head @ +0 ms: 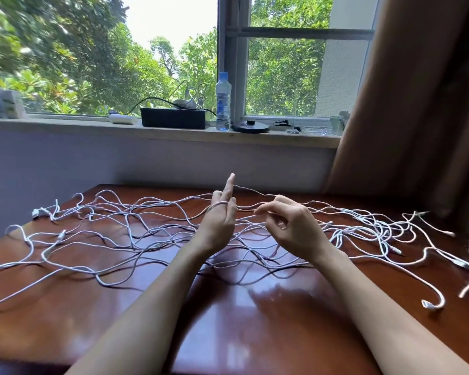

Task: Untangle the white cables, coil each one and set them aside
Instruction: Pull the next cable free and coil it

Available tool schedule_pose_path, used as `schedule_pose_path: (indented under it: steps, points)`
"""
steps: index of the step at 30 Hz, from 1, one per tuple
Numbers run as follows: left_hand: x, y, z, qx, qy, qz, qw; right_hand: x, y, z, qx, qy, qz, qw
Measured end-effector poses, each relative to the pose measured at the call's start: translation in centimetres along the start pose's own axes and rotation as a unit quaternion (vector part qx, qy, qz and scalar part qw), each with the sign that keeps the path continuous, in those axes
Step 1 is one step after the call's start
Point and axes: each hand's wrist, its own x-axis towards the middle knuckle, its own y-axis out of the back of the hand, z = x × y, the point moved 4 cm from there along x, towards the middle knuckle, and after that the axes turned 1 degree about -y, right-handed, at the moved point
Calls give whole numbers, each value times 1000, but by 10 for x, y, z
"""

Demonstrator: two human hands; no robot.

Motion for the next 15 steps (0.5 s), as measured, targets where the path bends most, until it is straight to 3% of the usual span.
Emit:
schedule_pose_path:
  steps: [6, 10, 15]
  points:
    - [-2, 0, 1, -3, 0, -74, 997, 1, 8, 0, -48, 30, 56, 997]
    - [-2, -5, -3, -31, 17, -141, 989, -1, 19, 3, -115, -8, 126, 985]
    - [-7, -6, -4, 106, 16, -143, 984, -2, 22, -5, -85, 25, 138, 987]
